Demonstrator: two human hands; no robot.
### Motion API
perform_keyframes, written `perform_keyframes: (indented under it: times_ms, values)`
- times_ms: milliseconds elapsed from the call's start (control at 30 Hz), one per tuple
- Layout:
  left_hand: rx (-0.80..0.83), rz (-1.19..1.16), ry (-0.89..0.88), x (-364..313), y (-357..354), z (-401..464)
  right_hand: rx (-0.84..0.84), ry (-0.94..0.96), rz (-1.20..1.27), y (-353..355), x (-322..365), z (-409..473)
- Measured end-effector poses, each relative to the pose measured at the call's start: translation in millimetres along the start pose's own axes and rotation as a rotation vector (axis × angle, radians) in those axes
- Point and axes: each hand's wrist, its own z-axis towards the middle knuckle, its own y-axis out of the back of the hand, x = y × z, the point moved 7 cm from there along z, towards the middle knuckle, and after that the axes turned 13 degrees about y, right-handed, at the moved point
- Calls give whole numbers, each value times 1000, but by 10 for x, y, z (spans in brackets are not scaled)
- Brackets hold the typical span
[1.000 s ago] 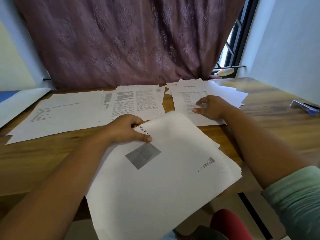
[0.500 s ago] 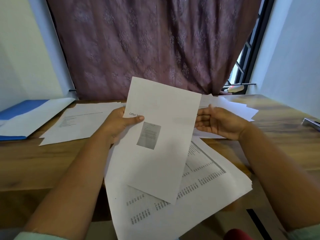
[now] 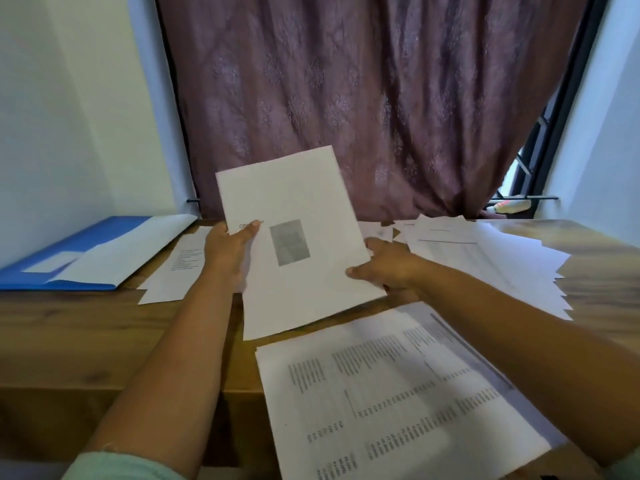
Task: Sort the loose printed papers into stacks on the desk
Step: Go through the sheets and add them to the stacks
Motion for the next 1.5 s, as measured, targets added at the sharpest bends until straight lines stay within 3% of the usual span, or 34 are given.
perform_keyframes:
  times_ms: [67, 133, 233, 300, 333, 467, 633, 767, 867, 1000, 1100, 1200, 1333, 1500]
  values:
    - [-239, 215, -109, -186, 405, 138, -161, 70, 32, -178, 150, 279]
    - [-483, 490, -248, -330, 748, 138, -212, 86, 181, -439, 228, 556]
    - [-596, 858, -407, -383, 823, 74, -240, 126, 94, -843, 368, 923]
    - [-538, 1177, -416, -314, 716, 150, -228, 155, -89, -1098, 457, 1122]
    - [-462, 1314, -336, -227, 709, 254, -165, 156, -212, -1256, 484, 1205]
    - [-115, 1665, 156, 319, 892, 570, 66, 154, -554, -1671, 466, 1353]
    - [-120, 1638, 134, 218, 792, 468, 123, 201, -595, -1301, 624, 1050]
    - [-87, 1479, -97, 109, 418, 139, 89, 126, -357, -511, 534, 580]
    - [76, 1298, -198, 178, -50, -331, 143, 11, -387, 162, 290, 17]
    - [336, 1327, -170, 426, -689, -937, 125, -240, -580, 868, -156, -935]
    - [482, 1561, -167, 698, -1100, -1220, 84, -352, -688, 1019, -429, -1498]
    - [499, 1744, -155, 900, -1232, -1281, -5, -343, -633, 997, -555, -1870]
    - [488, 1699, -92, 915, -1216, -1251, -210, -306, -540, 1086, -634, -2220]
    - [622, 1413, -1, 890, -1160, -1321, -250, -276, -435, 945, -706, -2337]
